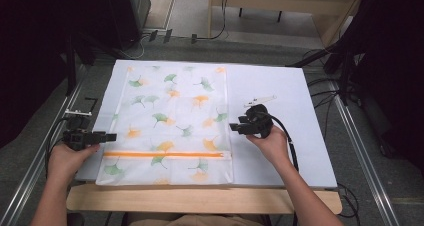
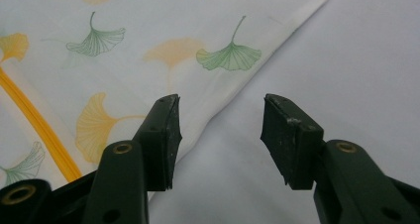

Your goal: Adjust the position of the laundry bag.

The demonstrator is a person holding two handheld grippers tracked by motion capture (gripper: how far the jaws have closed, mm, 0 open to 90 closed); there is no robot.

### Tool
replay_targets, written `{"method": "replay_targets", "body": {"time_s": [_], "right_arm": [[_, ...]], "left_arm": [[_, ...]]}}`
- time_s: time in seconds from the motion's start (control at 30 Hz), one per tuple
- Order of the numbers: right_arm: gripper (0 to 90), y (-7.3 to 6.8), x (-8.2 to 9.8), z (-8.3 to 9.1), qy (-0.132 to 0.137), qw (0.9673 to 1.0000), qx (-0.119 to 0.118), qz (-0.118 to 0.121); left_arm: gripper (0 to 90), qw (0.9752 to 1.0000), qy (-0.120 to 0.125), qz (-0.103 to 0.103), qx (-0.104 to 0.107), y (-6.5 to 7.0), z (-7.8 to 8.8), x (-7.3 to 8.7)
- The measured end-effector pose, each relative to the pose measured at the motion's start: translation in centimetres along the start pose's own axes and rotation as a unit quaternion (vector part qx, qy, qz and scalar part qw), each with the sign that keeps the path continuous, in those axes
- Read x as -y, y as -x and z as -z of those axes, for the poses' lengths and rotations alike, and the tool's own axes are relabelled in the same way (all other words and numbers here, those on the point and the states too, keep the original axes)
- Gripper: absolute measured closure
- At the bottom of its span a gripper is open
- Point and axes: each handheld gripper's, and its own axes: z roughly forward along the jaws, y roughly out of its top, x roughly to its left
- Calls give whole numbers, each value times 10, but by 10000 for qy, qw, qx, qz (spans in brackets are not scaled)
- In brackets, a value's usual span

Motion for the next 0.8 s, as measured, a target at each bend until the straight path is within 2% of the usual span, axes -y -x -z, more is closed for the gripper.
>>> {"method": "replay_targets", "body": {"time_s": [0.13,0.27,0.5,0.67,0.8], "right_arm": [[510,-2,-3,-9,-3,10000,65,59],[511,-4,-3,-18,-35,10000,14,-22],[490,-14,-2,-40,-306,9994,73,125],[481,-19,-2,-48,-369,9990,115,239],[472,-23,-2,-53,-361,9990,166,227]], "left_arm": [[434,10000,-12,63,-45,-4,-4,0],[440,9999,31,90,-32,-5,-5,0],[459,9999,49,58,-85,-2,-6,0],[540,10000,8,39,-25,0,-8,0],[599,10000,-24,90,34,1,-9,0]]}}
